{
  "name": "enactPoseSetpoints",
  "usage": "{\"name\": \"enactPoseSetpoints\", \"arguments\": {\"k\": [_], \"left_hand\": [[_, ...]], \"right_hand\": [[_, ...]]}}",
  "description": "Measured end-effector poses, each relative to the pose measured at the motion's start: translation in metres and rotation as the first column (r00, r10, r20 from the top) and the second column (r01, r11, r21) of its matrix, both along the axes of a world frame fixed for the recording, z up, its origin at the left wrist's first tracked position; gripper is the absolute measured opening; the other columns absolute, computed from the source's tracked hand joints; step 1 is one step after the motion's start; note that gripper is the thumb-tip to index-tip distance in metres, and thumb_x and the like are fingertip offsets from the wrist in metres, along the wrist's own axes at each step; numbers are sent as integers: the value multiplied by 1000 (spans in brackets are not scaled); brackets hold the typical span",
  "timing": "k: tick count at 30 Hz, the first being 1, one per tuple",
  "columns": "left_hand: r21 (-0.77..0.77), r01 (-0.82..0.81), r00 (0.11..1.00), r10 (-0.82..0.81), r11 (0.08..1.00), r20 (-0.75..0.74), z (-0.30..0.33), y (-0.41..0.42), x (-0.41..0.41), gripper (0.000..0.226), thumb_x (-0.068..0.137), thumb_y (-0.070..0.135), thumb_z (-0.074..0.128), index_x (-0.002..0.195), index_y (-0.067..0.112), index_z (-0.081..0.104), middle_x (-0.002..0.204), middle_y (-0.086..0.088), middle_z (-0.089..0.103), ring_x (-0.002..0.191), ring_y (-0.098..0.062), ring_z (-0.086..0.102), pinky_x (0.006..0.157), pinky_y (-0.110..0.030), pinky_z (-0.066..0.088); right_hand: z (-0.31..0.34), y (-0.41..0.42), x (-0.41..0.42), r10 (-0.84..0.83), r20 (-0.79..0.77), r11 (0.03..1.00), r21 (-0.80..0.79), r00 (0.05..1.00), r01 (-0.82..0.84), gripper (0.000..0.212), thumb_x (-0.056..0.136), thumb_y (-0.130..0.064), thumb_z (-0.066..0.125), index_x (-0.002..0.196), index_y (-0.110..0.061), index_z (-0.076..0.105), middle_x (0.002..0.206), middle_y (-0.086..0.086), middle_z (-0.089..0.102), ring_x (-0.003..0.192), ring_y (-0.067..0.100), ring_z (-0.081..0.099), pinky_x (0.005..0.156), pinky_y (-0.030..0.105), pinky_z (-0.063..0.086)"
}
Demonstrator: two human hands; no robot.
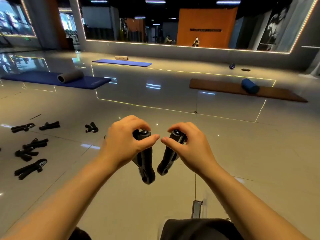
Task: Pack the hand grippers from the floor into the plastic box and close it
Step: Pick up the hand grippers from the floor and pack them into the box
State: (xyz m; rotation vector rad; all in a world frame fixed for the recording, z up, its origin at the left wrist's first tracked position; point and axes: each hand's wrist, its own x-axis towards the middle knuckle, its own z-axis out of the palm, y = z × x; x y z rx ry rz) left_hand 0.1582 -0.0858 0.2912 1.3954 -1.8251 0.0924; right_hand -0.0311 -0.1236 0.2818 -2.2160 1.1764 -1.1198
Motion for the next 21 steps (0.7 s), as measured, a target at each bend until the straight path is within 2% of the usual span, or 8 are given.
{"name": "enactPoseSetpoints", "arguments": {"k": [2, 4, 7, 9, 11, 13, 16, 21], "left_hand": [[16, -2, 993, 3, 1000, -114, -7, 14, -11, 45, 71, 66, 57, 84, 24, 66, 82, 16, 59, 78, 1, 56, 65, -10, 45], [24, 17, 990, -14, 1000, -137, -8, 20, -20, 42, 71, 64, 61, 85, 24, 67, 85, 15, 59, 80, -1, 57, 68, -14, 49], [-20, 47, 996, -48, 999, -71, -3, 23, -25, 39, 72, 58, 60, 85, 21, 67, 86, 11, 60, 79, -6, 56, 67, -17, 47], [-29, 19, 997, -21, 999, -80, -4, 23, -24, 38, 71, 58, 59, 82, 23, 66, 82, 12, 59, 77, -9, 56, 66, -26, 50], [12, 29, 998, -29, 999, -55, -10, 24, -25, 42, 70, 63, 53, 81, 25, 66, 82, 14, 58, 78, -10, 57, 67, -30, 52], [62, 64, 998, -63, 996, -15, -15, 22, -32, 38, 72, 60, 60, 84, 24, 67, 85, 13, 59, 82, -10, 56, 70, -29, 50], [120, 131, 988, -139, 984, 64, -20, 16, -53, 27, 77, 48, 67, 90, 24, 67, 91, 14, 55, 91, -9, 50, 75, -25, 43], [244, 219, 958, -255, 945, 129, -22, -1, -96, 30, 78, 51, 63, 93, 24, 64, 90, 14, 52, 91, -6, 45, 70, -14, 34]], "right_hand": [[3, 17, 1, -43, 39, 999, -10, 998, 43, 22, 80, -42, 68, 96, -32, 57, 98, -12, 54, 92, 4, 52, 74, 14, 45], [4, 31, -1, -87, 60, 996, -12, 994, 87, 20, 80, -40, 69, 94, -33, 57, 98, -12, 52, 91, 4, 52, 76, 17, 47], [16, 45, -15, -123, -30, 992, -34, 992, 122, 24, 78, -41, 71, 96, -29, 59, 99, -14, 48, 88, 0, 51, 70, 11, 44], [27, 51, -26, -139, -83, 988, -74, 987, 133, 27, 77, -42, 72, 97, -27, 61, 99, -14, 47, 88, 1, 50, 69, 10, 43], [31, 55, -36, -190, -66, 974, -141, 980, 180, 27, 77, -41, 72, 97, -26, 61, 99, -12, 49, 91, 6, 51, 74, 16, 47], [21, 57, -44, -260, -19, 946, -206, 965, 251, 24, 78, -37, 72, 94, -25, 60, 96, -11, 50, 92, 11, 52, 75, 25, 51], [-14, 58, -65, -355, -13, 916, -206, 935, 345, 23, 78, -34, 71, 95, -23, 60, 96, -10, 51, 92, 13, 50, 73, 21, 46], [-54, 42, -111, -386, -368, 922, -142, 846, 360, 29, 81, -39, 68, 102, -21, 61, 104, -7, 52, 99, 16, 47, 77, 24, 39]]}}
